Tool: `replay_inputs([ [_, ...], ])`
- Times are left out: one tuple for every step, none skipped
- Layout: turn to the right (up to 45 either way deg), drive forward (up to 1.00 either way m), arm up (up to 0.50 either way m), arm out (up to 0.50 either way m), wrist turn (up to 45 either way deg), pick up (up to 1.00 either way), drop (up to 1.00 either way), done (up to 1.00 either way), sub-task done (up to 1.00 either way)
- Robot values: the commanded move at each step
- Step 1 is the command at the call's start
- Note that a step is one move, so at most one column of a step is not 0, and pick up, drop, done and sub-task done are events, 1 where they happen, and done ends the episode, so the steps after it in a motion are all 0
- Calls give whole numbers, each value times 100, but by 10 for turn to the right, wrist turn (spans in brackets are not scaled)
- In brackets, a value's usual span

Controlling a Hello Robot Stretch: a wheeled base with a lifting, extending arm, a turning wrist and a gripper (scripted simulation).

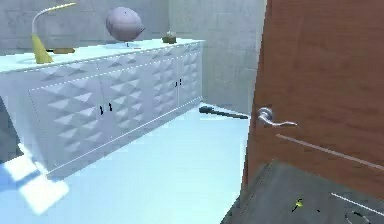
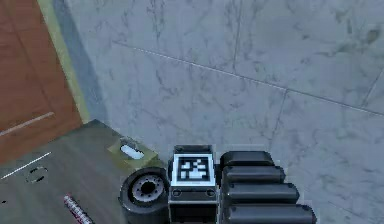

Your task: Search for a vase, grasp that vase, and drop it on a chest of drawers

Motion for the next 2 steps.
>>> replay_inputs([
  [-450,0,0,0,0,0,0,0,0],
  [-240,0,0,0,0,0,0,0,0],
])
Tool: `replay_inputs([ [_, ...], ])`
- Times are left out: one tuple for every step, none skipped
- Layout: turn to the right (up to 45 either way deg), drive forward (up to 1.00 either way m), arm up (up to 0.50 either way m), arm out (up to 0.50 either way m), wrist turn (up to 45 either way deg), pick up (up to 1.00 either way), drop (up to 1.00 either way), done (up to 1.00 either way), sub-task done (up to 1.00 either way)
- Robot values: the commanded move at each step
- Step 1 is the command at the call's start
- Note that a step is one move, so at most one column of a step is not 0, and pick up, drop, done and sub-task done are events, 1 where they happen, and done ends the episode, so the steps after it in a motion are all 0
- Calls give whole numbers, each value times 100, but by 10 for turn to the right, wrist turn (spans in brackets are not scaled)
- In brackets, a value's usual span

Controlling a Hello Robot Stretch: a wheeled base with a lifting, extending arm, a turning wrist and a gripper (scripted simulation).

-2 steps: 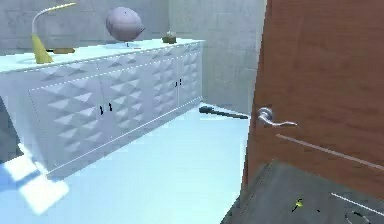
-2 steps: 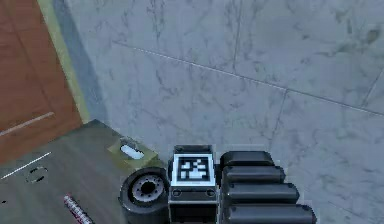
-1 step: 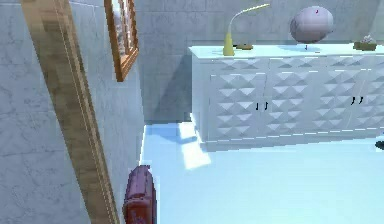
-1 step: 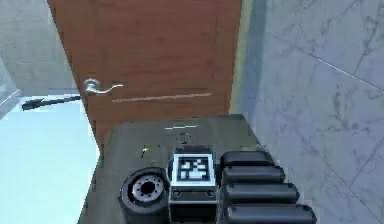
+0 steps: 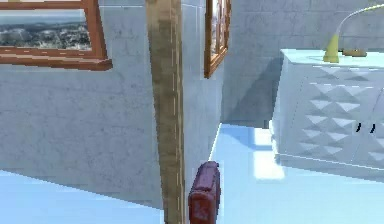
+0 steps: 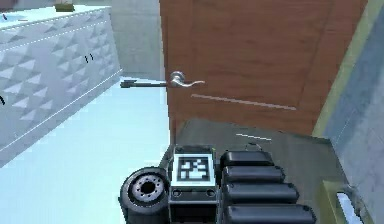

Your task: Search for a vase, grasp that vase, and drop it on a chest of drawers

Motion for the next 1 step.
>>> replay_inputs([
  [-30,0,0,0,0,0,0,0,0],
])
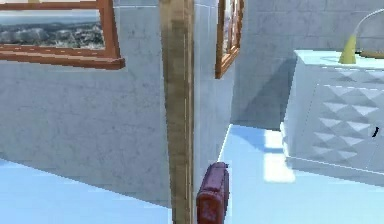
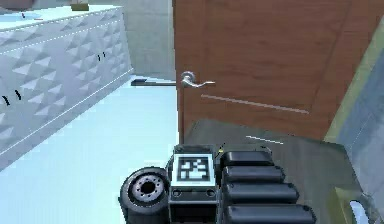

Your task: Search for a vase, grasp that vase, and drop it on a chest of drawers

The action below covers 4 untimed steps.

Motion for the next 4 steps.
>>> replay_inputs([
  [0,25,0,0,0,0,0,0,0],
  [450,0,0,0,0,0,0,0,0],
  [150,0,0,0,0,0,0,0,0],
  [0,0,0,46,0,0,0,0,0],
])
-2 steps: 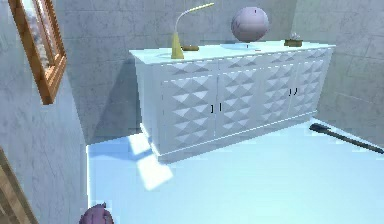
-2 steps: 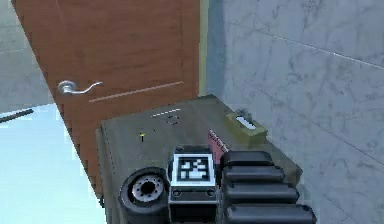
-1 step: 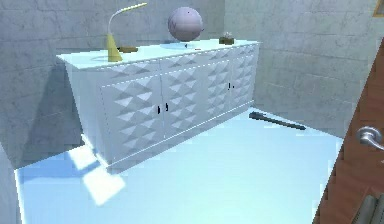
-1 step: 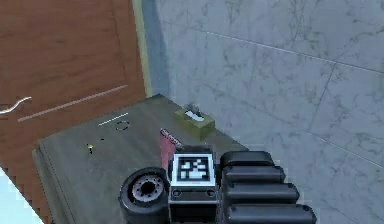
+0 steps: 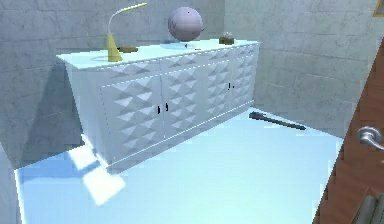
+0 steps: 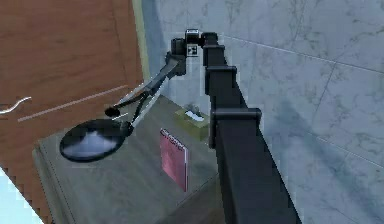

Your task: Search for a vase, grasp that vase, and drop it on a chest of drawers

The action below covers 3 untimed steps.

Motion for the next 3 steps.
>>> replay_inputs([
  [0,0,0,0,450,0,0,0,0],
  [0,0,0,0,420,0,0,0,0],
  [0,0,-32,0,0,0,0,0,0],
])
